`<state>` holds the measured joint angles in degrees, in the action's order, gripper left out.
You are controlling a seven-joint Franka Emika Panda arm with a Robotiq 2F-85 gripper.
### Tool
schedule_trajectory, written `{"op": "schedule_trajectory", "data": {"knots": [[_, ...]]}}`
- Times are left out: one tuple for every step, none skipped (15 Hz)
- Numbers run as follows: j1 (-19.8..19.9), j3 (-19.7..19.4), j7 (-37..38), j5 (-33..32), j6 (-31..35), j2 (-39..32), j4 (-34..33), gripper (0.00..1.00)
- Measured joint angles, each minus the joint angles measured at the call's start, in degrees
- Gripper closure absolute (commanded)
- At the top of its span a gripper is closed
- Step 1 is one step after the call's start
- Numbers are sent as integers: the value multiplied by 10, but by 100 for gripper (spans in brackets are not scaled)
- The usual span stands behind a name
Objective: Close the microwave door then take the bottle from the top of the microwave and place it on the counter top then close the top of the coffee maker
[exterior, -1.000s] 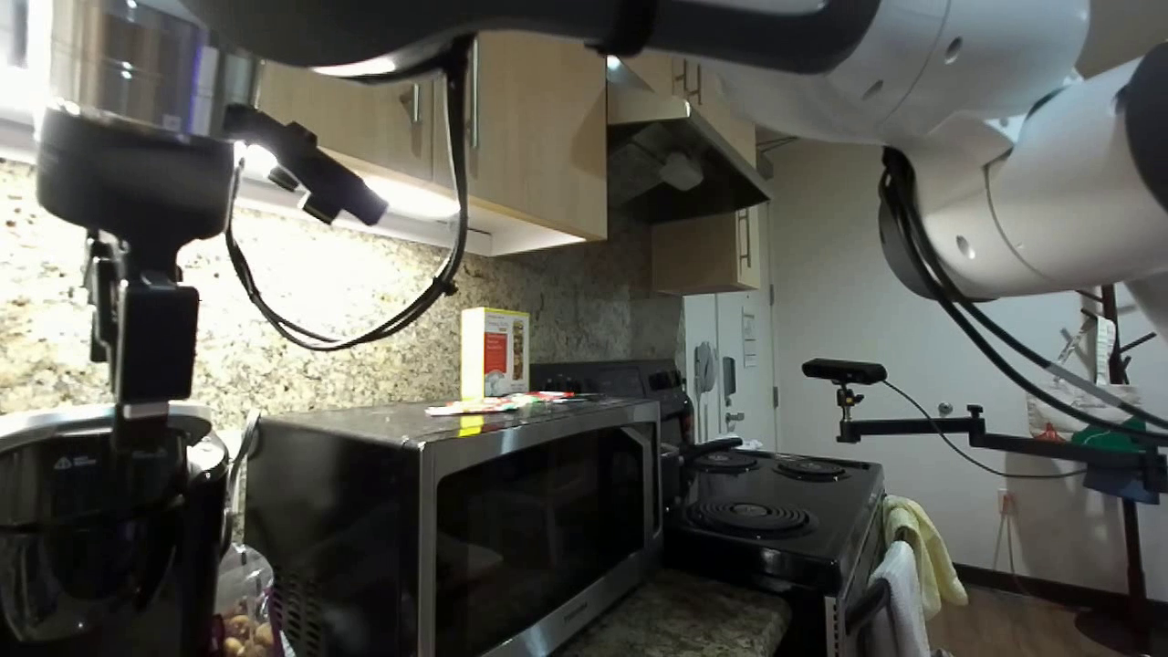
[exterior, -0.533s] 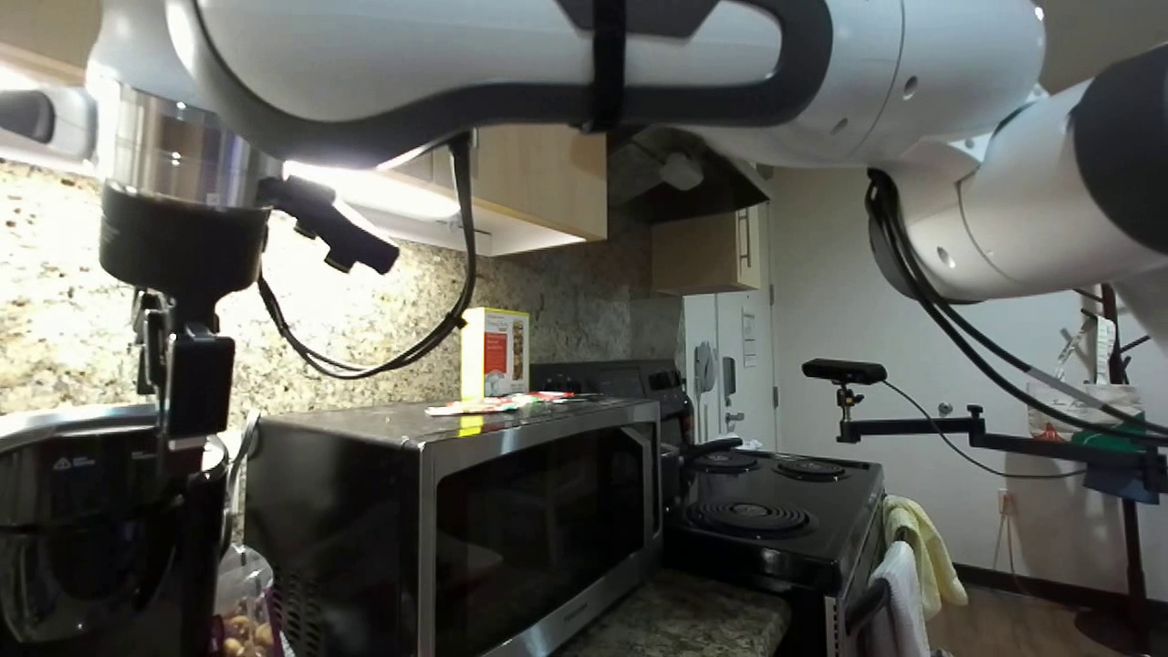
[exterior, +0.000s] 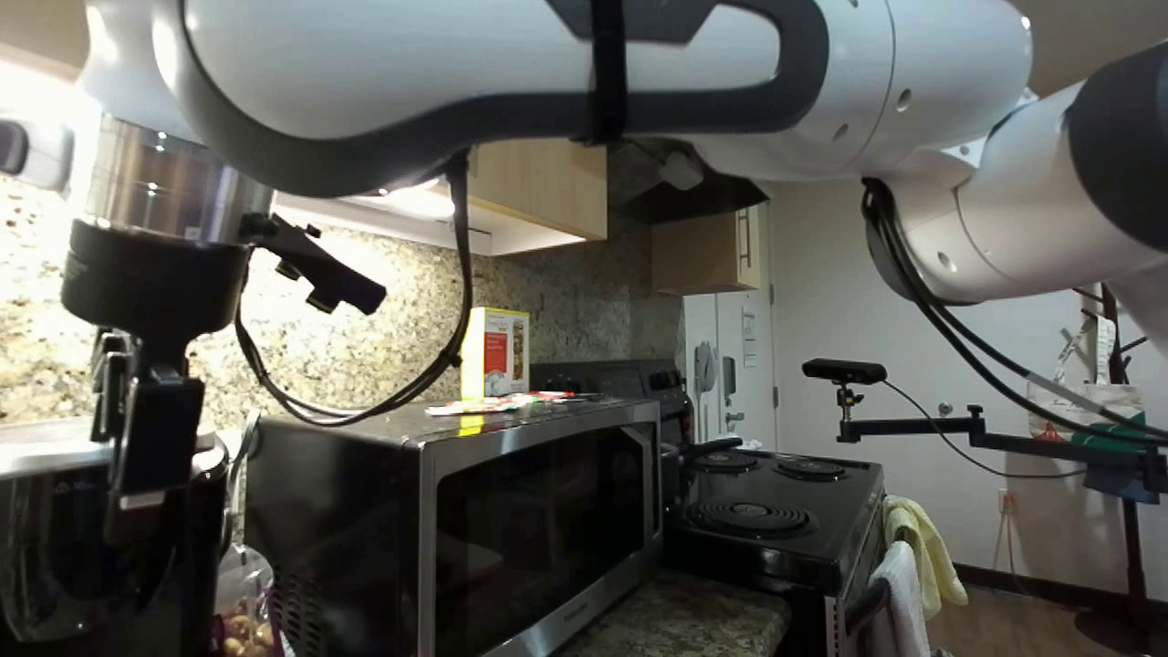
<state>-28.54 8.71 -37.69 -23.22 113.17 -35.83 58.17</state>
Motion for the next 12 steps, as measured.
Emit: {"op": "schedule_trajectory", "data": {"knots": [[4, 7, -3, 16, 1, 0, 6, 0], [10, 12, -5, 29, 7, 2, 8, 0], [19, 19, -11, 48, 15, 4, 12, 0], [30, 28, -17, 69, 26, 9, 21, 0], [42, 36, -23, 89, 39, 15, 33, 0], [53, 44, -28, 106, 52, 21, 45, 0], [60, 49, -28, 114, 63, 28, 57, 0], [64, 51, -28, 115, 74, 35, 70, 0], [65, 51, -28, 111, 85, 42, 84, 0], [63, 48, -28, 94, 97, 51, 99, 0], [57, 42, -27, 67, 99, 62, 114, 0], [50, 35, -24, 38, 98, 75, 127, 0]]}}
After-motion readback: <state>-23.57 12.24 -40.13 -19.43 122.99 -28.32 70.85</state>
